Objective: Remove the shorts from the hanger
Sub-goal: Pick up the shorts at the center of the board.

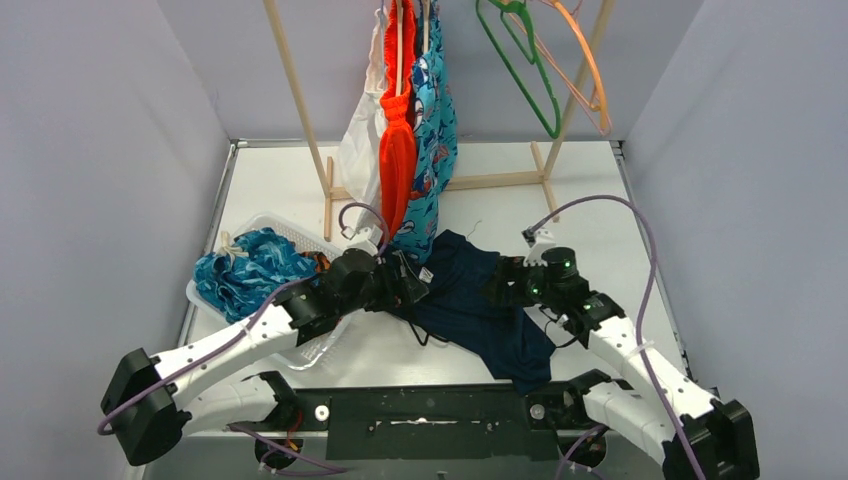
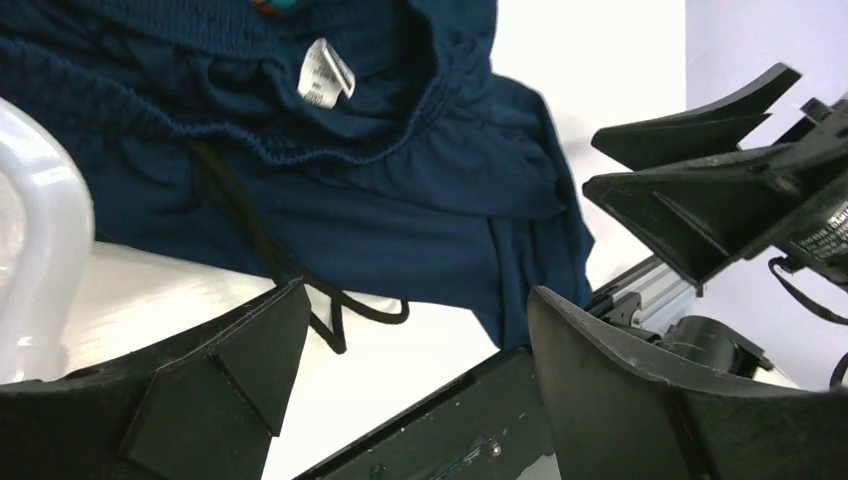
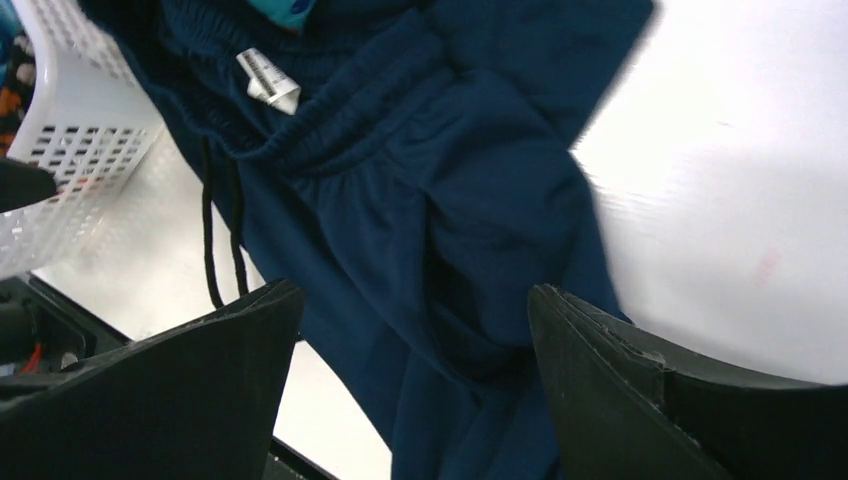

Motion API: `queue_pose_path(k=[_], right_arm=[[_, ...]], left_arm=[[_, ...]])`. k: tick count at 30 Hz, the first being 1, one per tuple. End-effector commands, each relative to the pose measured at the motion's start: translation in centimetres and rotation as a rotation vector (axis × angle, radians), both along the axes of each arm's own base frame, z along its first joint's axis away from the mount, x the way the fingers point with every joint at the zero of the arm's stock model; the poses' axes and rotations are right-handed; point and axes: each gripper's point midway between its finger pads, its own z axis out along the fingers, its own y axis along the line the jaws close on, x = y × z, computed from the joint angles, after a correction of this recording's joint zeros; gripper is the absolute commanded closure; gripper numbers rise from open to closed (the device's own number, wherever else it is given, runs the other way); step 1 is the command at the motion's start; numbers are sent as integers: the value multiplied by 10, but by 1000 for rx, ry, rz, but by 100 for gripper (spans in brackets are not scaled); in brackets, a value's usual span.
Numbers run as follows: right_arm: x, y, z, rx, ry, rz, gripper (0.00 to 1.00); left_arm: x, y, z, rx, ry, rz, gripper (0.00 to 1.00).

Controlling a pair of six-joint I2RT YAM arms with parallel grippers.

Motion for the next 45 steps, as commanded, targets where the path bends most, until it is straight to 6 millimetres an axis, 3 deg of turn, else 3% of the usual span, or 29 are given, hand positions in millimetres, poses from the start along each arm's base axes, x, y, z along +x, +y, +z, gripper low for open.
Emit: queue_pose_path(k=[1, 5, 9, 14, 18, 20, 23, 30, 40, 42, 43, 44, 45], right_arm=[[34, 33, 8, 72, -162, 29, 14], [50, 42, -8, 49, -121, 30, 14], [52, 47, -27, 47, -98, 46, 14], [23, 48, -42, 56, -21, 107, 14], [-4, 56, -40, 133, -86, 197, 14], [-12, 56, -36, 140, -104, 207, 14], [-17, 46, -46, 107, -100, 171, 14], [-6, 21, -57, -5, -82, 38, 14], [1, 24, -70, -44, -18, 35, 14], [0, 28, -73, -44, 7, 53, 14], [-1, 31, -73, -36, 11, 67, 7], [-2, 35, -71, -23, 8, 81, 40], [-2, 37, -69, -13, 3, 91, 48]], left_arm=[[5, -30, 8, -89, 23, 21, 20], [4, -34, -3, 17, 39, 99, 20], [10, -37, -9, -49, 73, 207, 20], [28, -36, -15, -30, 111, 345, 20], [37, -49, -24, -65, 190, 436, 20], [41, -56, -29, -76, 226, 467, 20], [49, -58, -38, -60, 262, 537, 20], [58, -52, -69, 6, 335, 634, 20], [70, -30, -120, 89, 388, 686, 20], [74, -33, -130, 108, 407, 654, 28], [76, -37, -134, 116, 399, 617, 35], [77, -41, -137, 120, 394, 590, 44], [77, -44, -139, 128, 392, 571, 54]])
